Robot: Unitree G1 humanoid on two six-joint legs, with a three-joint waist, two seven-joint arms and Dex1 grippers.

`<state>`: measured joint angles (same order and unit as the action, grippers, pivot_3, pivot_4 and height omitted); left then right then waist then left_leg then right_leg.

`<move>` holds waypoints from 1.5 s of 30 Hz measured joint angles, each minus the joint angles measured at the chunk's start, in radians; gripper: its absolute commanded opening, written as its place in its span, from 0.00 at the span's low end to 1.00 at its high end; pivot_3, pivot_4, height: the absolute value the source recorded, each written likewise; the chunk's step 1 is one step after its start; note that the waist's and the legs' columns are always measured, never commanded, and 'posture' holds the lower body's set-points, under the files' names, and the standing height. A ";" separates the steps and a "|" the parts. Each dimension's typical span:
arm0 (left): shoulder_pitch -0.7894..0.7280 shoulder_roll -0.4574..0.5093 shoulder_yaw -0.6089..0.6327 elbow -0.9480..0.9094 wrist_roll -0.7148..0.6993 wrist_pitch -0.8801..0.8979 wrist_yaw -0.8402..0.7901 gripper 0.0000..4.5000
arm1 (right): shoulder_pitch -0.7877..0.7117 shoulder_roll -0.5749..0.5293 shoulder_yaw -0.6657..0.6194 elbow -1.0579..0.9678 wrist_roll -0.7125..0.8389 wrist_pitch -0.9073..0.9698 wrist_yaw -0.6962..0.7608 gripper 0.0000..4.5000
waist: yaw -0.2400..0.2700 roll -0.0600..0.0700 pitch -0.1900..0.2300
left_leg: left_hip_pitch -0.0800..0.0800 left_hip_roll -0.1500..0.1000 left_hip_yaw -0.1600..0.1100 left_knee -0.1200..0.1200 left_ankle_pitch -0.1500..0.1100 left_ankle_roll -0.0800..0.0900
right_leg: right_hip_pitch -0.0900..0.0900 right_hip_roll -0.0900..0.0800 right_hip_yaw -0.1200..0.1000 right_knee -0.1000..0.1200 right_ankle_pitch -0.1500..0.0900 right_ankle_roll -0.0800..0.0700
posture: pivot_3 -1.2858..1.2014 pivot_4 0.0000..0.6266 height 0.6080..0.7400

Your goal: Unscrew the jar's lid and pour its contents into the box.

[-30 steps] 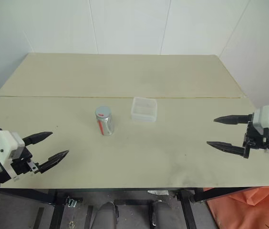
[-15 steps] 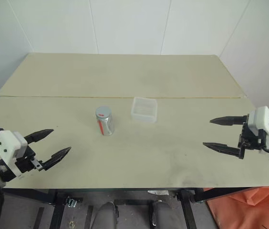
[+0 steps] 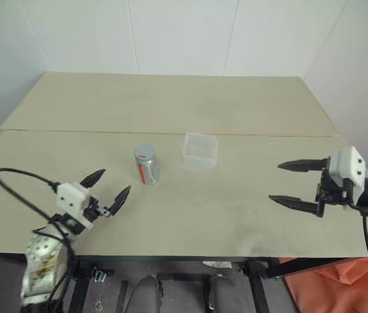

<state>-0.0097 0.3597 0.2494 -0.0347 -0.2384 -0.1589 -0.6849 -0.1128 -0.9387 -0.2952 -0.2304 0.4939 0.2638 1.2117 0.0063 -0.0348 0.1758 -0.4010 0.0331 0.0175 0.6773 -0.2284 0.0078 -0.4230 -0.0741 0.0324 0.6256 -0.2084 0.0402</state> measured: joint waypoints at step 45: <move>-0.339 -0.164 -0.176 0.435 0.106 -0.148 0.215 0.44 | 0.112 -0.013 -0.072 -0.106 -0.002 0.033 -0.141 1.00 | 0.004 -0.001 0.000 | -0.001 -0.001 0.003 0.001 0.000 0.000 | 0.000 0.000 0.004 -0.002 0.003 0.006 | 0.52 0.24 1.00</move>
<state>-0.3489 0.1956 0.0734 0.4001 -0.1320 -0.3072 -0.4696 -0.0007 -0.9512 -0.3672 -0.3361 0.4918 0.2965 1.0706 0.0099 -0.0356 0.1757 -0.4017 0.0321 0.0204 0.6783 -0.2284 0.0079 -0.4231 -0.0738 0.0363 0.6240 -0.2052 0.0460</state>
